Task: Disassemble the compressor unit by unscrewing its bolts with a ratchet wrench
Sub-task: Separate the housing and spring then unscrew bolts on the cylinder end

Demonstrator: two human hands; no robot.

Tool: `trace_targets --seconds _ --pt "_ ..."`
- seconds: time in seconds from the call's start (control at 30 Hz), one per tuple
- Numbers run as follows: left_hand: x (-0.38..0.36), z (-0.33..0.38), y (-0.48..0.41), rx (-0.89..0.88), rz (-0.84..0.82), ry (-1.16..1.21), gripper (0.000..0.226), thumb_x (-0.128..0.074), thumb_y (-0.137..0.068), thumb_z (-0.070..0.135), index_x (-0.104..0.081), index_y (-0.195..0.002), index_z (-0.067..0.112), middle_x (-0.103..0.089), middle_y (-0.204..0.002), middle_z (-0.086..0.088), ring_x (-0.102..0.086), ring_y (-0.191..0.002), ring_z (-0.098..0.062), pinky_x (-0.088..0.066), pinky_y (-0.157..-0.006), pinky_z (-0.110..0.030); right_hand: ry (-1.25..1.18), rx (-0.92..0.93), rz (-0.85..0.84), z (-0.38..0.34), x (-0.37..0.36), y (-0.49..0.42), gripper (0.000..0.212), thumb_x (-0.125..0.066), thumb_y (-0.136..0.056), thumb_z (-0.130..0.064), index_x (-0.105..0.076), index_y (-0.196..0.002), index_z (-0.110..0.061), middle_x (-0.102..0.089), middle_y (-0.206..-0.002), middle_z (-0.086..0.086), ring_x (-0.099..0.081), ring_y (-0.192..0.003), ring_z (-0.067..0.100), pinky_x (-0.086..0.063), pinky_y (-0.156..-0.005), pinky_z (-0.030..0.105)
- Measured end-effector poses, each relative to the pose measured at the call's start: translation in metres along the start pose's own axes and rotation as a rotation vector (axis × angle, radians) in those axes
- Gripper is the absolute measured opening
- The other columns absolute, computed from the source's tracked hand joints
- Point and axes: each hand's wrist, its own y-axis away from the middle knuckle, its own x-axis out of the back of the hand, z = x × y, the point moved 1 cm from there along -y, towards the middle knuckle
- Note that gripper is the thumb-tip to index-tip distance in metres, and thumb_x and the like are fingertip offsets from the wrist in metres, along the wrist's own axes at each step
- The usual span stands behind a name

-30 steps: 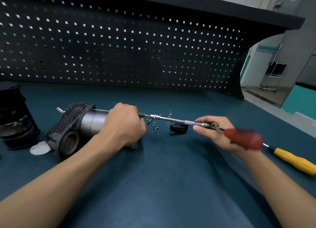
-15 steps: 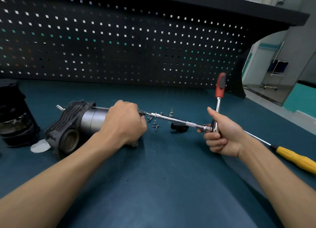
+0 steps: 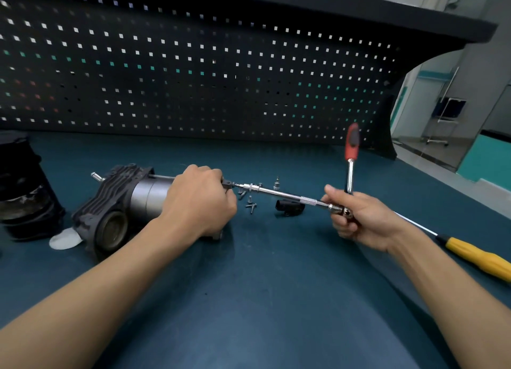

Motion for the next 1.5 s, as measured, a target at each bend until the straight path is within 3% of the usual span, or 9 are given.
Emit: trace_targets --seconds 0.17,0.37,0.5,0.73,0.83,1.03,1.23,1.4,1.5 --pt "0.003 0.001 0.003 -0.005 -0.016 -0.013 0.023 -0.047 -0.087 0.036 -0.058 -0.082 0.016 -0.059 -0.086 -0.001 -0.049 -0.094 -0.026 -0.042 -0.074 -0.037 0.605 0.486 0.103 0.001 0.006 0.0 0.007 -0.081 -0.081 -0.026 -0.075 -0.082 -0.028 -0.061 -0.059 -0.003 -0.05 -0.054 0.009 -0.04 -0.054 0.015" --pt "0.002 -0.003 0.0 0.004 -0.034 -0.039 0.024 -0.049 -0.086 0.04 -0.059 -0.085 0.018 -0.061 -0.086 0.0 -0.054 -0.093 -0.027 -0.044 -0.074 -0.037 0.858 0.844 0.23 0.009 0.012 -0.011 0.032 -0.086 -0.076 -0.011 -0.076 -0.105 -0.019 -0.058 -0.074 -0.006 -0.055 -0.067 0.006 -0.042 -0.069 0.012" --pt "0.0 -0.003 -0.005 0.021 -0.025 -0.004 0.024 -0.05 -0.084 0.037 -0.052 -0.071 0.017 -0.056 -0.072 0.001 -0.054 -0.08 -0.029 -0.038 -0.063 -0.034 0.672 0.623 0.142 0.008 0.007 -0.008 0.007 -0.078 -0.081 -0.039 -0.075 -0.087 -0.037 -0.064 -0.067 -0.002 -0.053 -0.059 0.001 -0.044 -0.059 0.016" --pt "-0.002 -0.005 -0.005 -0.004 0.023 0.003 0.023 -0.053 -0.083 0.035 -0.059 -0.071 0.016 -0.06 -0.07 -0.001 -0.053 -0.075 -0.028 -0.039 -0.06 -0.033 0.294 0.067 0.102 0.002 -0.001 -0.004 0.076 -0.061 -0.061 -0.081 -0.072 -0.077 -0.008 -0.045 -0.051 0.004 -0.039 -0.041 0.017 -0.028 -0.043 0.024" --pt "-0.003 -0.005 -0.006 0.003 0.023 0.006 0.023 -0.053 -0.083 0.035 -0.06 -0.072 0.016 -0.061 -0.071 -0.001 -0.053 -0.076 -0.028 -0.04 -0.06 -0.033 0.161 -0.146 0.042 -0.001 -0.003 -0.003 0.084 -0.053 -0.062 -0.086 -0.078 -0.079 -0.008 -0.039 -0.049 0.003 -0.03 -0.039 0.016 -0.024 -0.043 0.025" --pt "-0.003 -0.005 -0.005 0.007 0.005 0.009 0.022 -0.052 -0.083 0.035 -0.056 -0.071 0.016 -0.057 -0.069 0.0 -0.052 -0.077 -0.028 -0.039 -0.061 -0.033 -0.024 -0.225 -0.04 -0.005 -0.003 0.0 0.081 -0.041 -0.088 -0.077 -0.078 -0.08 -0.006 -0.031 -0.044 0.0 -0.022 -0.032 0.011 -0.019 -0.04 0.023" --pt "-0.002 -0.005 -0.005 0.003 0.011 0.01 0.023 -0.052 -0.083 0.036 -0.061 -0.075 0.016 -0.062 -0.074 -0.002 -0.054 -0.079 -0.027 -0.044 -0.063 -0.034 -0.178 -0.288 -0.072 -0.008 0.001 0.0 0.076 -0.048 -0.087 -0.072 -0.076 -0.081 -0.001 -0.031 -0.044 -0.005 -0.024 -0.032 0.008 -0.022 -0.037 0.022" --pt "-0.001 -0.004 -0.004 0.002 0.003 0.02 0.024 -0.052 -0.083 0.034 -0.053 -0.068 0.016 -0.055 -0.069 0.001 -0.052 -0.077 -0.027 -0.04 -0.061 -0.034 -0.12 -0.221 -0.042 -0.008 0.002 0.001 0.039 -0.069 -0.077 -0.047 -0.072 -0.08 -0.008 -0.041 -0.051 -0.001 -0.034 -0.039 0.01 -0.025 -0.039 0.021" --pt "0.001 -0.004 -0.002 -0.01 -0.004 0.026 0.023 -0.052 -0.084 0.035 -0.055 -0.074 0.015 -0.056 -0.076 0.001 -0.051 -0.084 -0.026 -0.045 -0.068 -0.037 0.158 -0.061 0.026 -0.005 0.003 0.002 0.019 -0.071 -0.088 -0.034 -0.067 -0.09 -0.015 -0.057 -0.06 0.004 -0.046 -0.044 0.012 -0.033 -0.042 0.02"
